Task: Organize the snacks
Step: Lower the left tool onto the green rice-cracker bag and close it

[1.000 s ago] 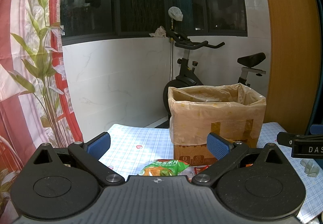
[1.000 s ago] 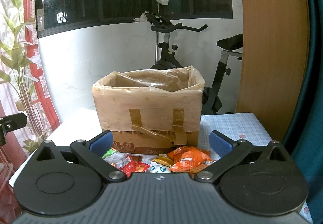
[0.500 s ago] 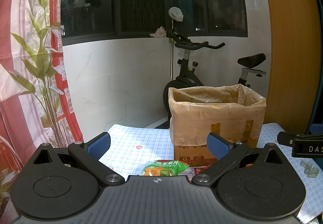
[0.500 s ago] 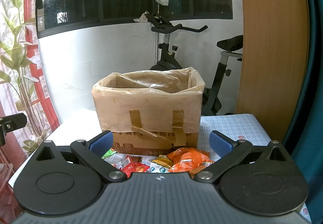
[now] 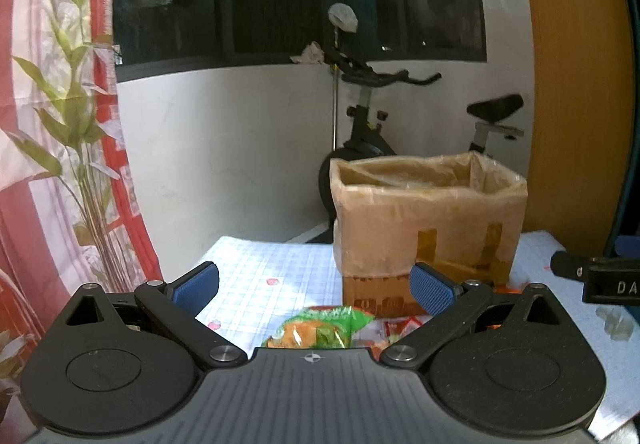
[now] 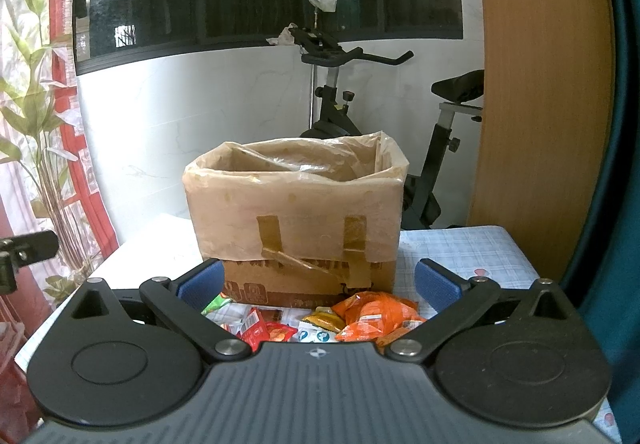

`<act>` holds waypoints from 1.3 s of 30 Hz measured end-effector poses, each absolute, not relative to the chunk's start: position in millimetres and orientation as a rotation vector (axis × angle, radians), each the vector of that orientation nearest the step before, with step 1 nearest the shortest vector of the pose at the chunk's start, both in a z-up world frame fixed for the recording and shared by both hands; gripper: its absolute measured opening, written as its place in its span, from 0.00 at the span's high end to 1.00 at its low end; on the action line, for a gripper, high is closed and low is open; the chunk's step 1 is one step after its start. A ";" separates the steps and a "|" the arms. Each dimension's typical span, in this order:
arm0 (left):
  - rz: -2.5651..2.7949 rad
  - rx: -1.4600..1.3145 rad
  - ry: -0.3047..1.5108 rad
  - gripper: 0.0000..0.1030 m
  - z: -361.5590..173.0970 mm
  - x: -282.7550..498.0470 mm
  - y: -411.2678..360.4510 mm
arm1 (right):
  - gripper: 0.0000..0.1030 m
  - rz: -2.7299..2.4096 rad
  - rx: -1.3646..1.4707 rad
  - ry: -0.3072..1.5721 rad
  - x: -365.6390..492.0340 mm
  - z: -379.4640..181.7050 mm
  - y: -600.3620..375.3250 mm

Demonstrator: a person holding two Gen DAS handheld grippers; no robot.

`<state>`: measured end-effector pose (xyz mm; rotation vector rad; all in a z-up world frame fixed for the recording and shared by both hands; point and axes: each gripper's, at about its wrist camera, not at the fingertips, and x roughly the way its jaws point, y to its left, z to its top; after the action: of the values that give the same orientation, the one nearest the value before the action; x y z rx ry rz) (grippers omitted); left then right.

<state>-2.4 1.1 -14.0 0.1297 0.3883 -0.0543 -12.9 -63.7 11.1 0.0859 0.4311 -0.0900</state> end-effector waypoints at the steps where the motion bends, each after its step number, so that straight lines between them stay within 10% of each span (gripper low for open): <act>1: -0.054 0.133 0.404 0.01 -19.7 0.0 0.4 | 0.00 -0.090 0.084 0.432 -12.9 7.9 -63.2; 39: -0.280 -0.241 0.911 0.17 -162.1 42.6 32.7 | 0.11 0.113 -0.059 0.720 -2.1 -118.0 -20.2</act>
<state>42.6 32.7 -162.1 -0.2413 0.9110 -0.2803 -2.1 -20.2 -118.0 -0.0589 0.7195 0.1131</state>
